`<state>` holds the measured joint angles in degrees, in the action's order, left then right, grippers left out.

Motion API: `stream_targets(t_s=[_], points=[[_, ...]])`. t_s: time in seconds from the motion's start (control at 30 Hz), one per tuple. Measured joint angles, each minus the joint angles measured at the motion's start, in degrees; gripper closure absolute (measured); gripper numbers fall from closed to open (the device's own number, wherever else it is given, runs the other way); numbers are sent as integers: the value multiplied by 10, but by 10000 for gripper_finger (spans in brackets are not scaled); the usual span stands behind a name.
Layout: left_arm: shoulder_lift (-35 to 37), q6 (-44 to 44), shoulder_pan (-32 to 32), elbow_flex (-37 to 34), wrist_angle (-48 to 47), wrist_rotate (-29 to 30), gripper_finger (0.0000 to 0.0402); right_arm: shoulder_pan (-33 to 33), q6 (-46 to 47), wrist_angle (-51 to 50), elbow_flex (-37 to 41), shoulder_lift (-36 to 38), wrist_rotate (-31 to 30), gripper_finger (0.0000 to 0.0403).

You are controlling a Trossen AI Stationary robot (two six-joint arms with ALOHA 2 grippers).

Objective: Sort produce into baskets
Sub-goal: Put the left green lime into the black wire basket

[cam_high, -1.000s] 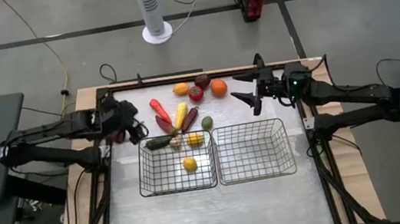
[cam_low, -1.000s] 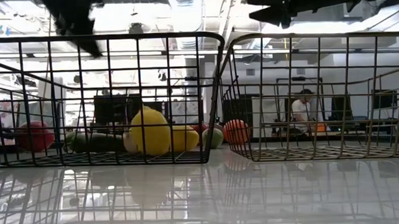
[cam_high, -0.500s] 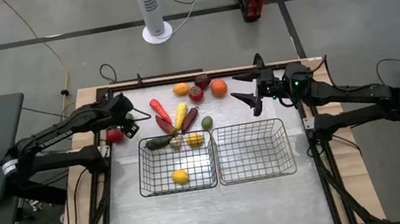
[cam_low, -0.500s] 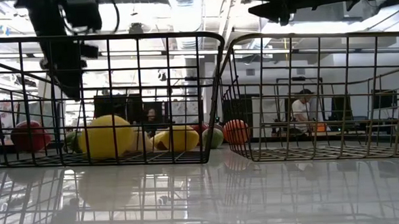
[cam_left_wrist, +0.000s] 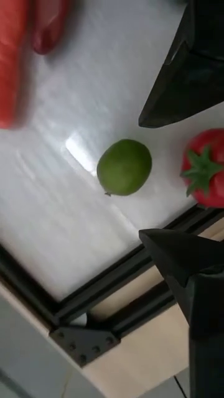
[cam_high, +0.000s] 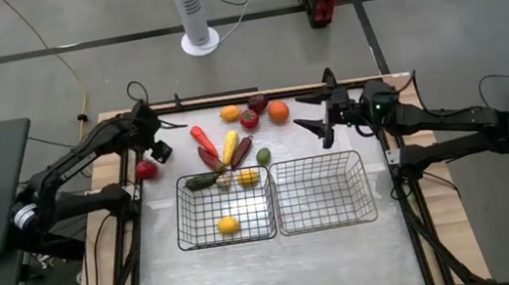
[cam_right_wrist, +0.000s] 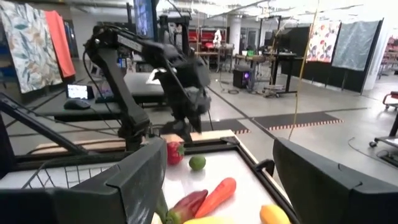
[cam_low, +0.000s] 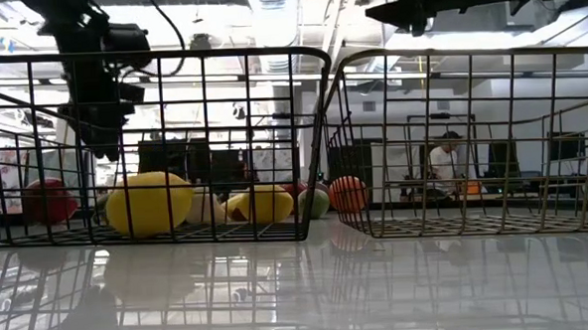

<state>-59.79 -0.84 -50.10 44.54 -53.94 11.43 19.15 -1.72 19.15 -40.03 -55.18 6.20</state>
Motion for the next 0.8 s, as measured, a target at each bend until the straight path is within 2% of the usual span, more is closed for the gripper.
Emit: stream_targets(t_s=[0.17, 0.3, 0.5, 0.8], points=[[-92, -17, -8, 19, -5, -34, 135, 0, -1, 8, 0, 0, 0, 83], [-162, -17, -8, 36, -5, -37, 135, 0, -4, 6, 0, 0, 0, 83], [-223, 3, -8, 56, -8, -63, 135, 0, -13, -11, 0, 0, 0, 83], [-267, -6, -12, 58, -19, -9, 109, 0, -13, -22, 0, 0, 0, 83]])
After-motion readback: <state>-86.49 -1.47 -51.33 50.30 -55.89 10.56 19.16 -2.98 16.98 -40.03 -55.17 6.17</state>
